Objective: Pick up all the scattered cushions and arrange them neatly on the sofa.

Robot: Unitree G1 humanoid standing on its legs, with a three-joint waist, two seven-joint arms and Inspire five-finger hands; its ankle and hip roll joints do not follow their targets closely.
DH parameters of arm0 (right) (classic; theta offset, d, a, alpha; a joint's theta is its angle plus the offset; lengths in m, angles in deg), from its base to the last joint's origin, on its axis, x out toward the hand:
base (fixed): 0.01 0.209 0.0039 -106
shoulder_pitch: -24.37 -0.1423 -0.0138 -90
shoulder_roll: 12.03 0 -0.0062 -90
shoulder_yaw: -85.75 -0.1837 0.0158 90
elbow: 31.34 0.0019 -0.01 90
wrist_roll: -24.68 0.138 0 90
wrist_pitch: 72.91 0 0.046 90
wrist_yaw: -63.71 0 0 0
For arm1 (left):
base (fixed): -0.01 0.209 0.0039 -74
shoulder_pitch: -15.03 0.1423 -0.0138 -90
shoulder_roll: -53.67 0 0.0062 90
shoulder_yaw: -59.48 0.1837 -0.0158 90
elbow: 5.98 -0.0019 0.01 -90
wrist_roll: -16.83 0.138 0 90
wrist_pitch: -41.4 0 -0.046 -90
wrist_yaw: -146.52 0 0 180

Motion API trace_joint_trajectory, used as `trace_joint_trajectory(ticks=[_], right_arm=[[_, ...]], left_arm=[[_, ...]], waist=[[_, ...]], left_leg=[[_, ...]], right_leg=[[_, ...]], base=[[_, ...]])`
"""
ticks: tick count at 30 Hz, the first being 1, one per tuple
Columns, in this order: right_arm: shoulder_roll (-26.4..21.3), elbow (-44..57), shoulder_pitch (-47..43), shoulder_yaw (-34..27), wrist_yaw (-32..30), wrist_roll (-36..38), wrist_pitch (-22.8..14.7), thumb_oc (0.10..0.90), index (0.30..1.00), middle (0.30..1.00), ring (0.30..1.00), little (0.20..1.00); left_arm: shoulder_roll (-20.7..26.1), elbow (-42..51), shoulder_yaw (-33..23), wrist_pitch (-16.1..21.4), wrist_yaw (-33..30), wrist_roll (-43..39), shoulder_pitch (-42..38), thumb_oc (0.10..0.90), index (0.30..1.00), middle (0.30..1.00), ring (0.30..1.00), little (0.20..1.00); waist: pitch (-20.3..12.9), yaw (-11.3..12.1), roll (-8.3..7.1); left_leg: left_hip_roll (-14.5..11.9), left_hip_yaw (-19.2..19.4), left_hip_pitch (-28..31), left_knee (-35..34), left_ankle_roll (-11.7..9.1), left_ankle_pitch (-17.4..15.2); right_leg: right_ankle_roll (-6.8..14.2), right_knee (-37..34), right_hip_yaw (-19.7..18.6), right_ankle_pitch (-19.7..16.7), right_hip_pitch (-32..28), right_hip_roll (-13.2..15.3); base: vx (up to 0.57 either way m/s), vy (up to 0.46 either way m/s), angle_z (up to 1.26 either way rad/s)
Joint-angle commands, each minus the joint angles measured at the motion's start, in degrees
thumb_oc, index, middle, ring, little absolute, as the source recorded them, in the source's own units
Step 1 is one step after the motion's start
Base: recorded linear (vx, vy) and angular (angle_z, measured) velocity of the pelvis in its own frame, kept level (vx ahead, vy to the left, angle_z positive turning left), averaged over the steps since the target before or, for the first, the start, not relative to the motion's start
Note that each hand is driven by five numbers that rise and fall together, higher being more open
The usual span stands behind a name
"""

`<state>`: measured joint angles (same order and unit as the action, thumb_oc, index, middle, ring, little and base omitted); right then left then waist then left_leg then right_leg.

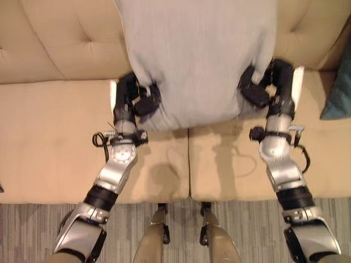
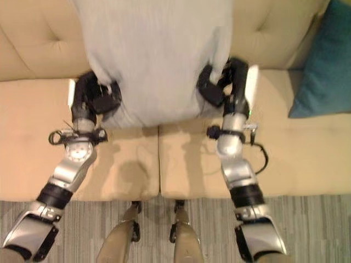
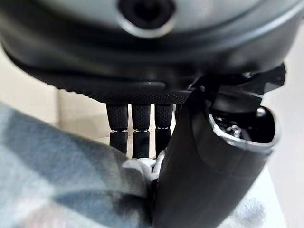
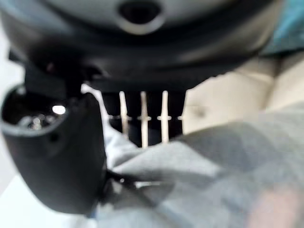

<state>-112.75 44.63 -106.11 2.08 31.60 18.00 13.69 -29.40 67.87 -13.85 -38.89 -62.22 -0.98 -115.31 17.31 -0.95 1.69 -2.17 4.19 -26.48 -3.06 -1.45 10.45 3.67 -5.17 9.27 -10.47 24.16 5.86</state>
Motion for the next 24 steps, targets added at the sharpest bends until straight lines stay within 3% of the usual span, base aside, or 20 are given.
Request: trace_joint_trajectory(ticks=[1,4,5,6,7,8,9,11,17,24], right_arm=[[1.9,5.8,-12.5,8.4,-3.3,-7.6,-12.1,0.4,0.3,0.3,0.3,0.3],[1.9,-4.2,-25.0,13.4,-8.3,-8.3,-10.3,0.4,0.3,0.3,0.3,0.3],[1.9,-4.6,-25.4,13.5,-8.4,-8.2,-10.4,0.4,0.3,0.3,0.3,0.3],[1.9,-6.9,-27.5,14.6,-8.8,-7.8,-9.8,0.4,0.3,0.3,0.3,0.3],[1.8,-8.8,-29.2,15.3,-9.2,-7.2,-9.4,0.4,0.3,0.3,0.3,0.3],[1.6,-10.9,-31.1,15.9,-9.5,-6.7,-8.9,0.4,0.3,0.3,0.3,0.3],[1.1,-13.0,-32.9,17.1,-9.4,-6.2,-8.2,0.419,0.328,0.328,0.328,0.328],[0.5,-16.7,-35.8,18.7,-8.5,-4.3,-7.6,0.8,0.9,0.9,0.9,0.9],[-1.5,-23.2,-37.6,24.0,-2.6,-1.4,-5.7,0.8,0.9,0.9,0.9,0.9],[-0.8,-22.6,-28.0,19.2,-0.8,0.0,-6.2,0.8,0.9,0.9,0.9,0.9]], left_arm=[[-1.0,1.2,6.7,12.1,-1.2,7.5,-17.5,0.4,0.3,0.3,0.3,0.3],[-0.7,-13.7,10.6,10.6,-4.5,5.7,-32.2,0.4,0.3,0.3,0.3,0.3],[-0.7,-14.1,10.6,10.8,-4.4,5.5,-32.6,0.519,0.479,0.479,0.479,0.479],[-0.8,-17.2,11.4,10.4,-4.3,4.5,-35.0,0.568,0.552,0.552,0.552,0.552],[-0.7,-20.2,12.1,10.0,-4.1,3.5,-37.2,0.701,0.752,0.752,0.752,0.752],[-0.7,-22.7,12.5,9.3,-4.2,3.2,-39.5,0.8,0.9,0.9,0.9,0.9],[-0.4,-25.7,13.5,8.5,-3.5,2.8,-42.0,0.8,0.9,0.9,0.9,0.9],[-0.1,-29.7,14.2,8.0,-2.3,1.3,-44.9,0.8,0.9,0.9,0.9,0.9],[2.1,-31.7,13.1,8.3,1.1,-3.1,-43.2,0.8,0.9,0.9,0.9,0.9],[3.4,-28.7,9.4,5.9,1.7,1.4,-33.1,0.8,0.9,0.9,0.9,0.9]], waist=[[-5.8,0.3,-2.37],[-4.8,0.0,-1.34],[-4.7,0.0,-1.33],[-4.6,0.0,-1.01],[-4.4,0.1,-0.73],[-4.2,0.1,-0.37],[-4.1,0.1,0.05],[-3.9,0.1,0.61],[-4.5,0.6,1.27],[-5.6,0.7,1.14]], left_leg=[[-0.4,-2.1,-2.6,7.7,-2.0,-8.5],[-0.5,-2.2,-6.1,4.9,-2.5,-5.5],[-0.5,-2.2,-6.2,4.8,-2.5,-5.4],[-0.6,-2.3,-6.6,3.7,-2.6,-4.6],[-0.7,-2.5,-6.9,2.5,-2.8,-3.7],[-0.7,-2.7,-7.3,1.0,-2.9,-2.8],[-0.7,-2.9,-7.7,-0.3,-3.1,-2.0],[-0.4,-3.1,-8.8,-1.5,-3.4,-1.2],[0.2,-3.8,-10.9,-1.9,-3.6,-0.7],[0.6,-3.9,-11.4,-1.9,-4.0,-0.7]], right_leg=[[3.6,9.4,0.4,7.8,3.3,3.4],[4.4,9.3,-0.5,6.4,8.1,3.3],[4.4,9.4,-0.5,6.4,8.3,3.3],[4.6,9.3,-0.6,6.1,9.2,3.3],[4.6,9.2,-0.7,5.9,10.1,3.1],[4.7,9.1,-0.7,5.8,11.1,3.2],[4.8,9.1,-0.7,5.7,12.1,3.1],[4.9,9.3,-0.8,5.4,14.0,3.1],[4.7,8.9,-0.6,5.2,16.3,3.1],[4.5,8.1,0.0,4.8,16.4,3.0]], base=[[-0.06,0.008,0.0],[-0.09,0.057,0.0],[-0.03,0.034,-0.05],[-0.03,0.033,-0.07],[-0.03,0.041,-0.06],[-0.03,0.035,-0.02],[-0.04,0.035,-0.01],[-0.03,0.031,-0.06],[-0.01,0.012,0.23],[-0.01,-0.007,-0.12]])
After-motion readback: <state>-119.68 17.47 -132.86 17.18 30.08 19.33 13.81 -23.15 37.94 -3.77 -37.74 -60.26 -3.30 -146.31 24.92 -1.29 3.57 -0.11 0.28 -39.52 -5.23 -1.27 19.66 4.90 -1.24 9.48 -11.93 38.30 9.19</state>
